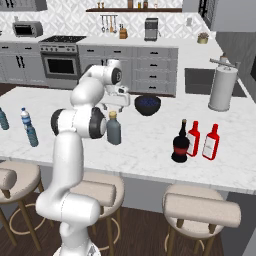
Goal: Move the plastic bottles in the middle to the plastics group, and the glass bottles in the middle to the glass group.
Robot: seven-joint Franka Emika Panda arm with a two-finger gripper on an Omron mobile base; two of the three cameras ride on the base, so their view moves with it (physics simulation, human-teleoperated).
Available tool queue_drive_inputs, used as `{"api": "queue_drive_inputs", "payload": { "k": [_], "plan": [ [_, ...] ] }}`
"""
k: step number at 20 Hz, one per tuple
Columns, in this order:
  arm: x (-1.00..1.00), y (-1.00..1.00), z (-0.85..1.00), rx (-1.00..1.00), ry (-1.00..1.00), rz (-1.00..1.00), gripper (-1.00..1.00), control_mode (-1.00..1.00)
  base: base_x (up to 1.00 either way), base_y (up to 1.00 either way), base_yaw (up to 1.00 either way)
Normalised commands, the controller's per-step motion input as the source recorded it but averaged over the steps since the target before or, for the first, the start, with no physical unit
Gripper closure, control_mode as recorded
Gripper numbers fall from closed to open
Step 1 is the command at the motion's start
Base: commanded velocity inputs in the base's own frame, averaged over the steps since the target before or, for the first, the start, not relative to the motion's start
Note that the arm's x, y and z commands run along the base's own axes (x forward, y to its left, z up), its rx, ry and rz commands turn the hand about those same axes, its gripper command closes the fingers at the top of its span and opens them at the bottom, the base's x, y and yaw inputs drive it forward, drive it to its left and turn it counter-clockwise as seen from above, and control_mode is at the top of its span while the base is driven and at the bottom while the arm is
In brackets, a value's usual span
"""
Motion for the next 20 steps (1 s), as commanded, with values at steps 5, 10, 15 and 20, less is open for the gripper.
{"api": "queue_drive_inputs", "payload": {
  "k": [5, 10, 15, 20],
  "plan": [
    [-0.20, 0.00, -0.05, 0.00, -0.22, 0.00, -1.00, -1.00, 0.00, 0.00, 0.00],
    [0.11, 0.00, 0.09, 0.00, 0.01, 0.00, -1.00, -1.00, 0.00, 0.00, 0.00],
    [0.41, 0.00, 0.02, 0.00, 0.09, 0.00, -1.00, -1.00, 0.00, 0.00, 0.00],
    [0.49, 0.00, 0.00, 0.00, 0.00, 0.00, -1.00, -1.00, 0.00, 0.00, 0.00]
  ]
}}
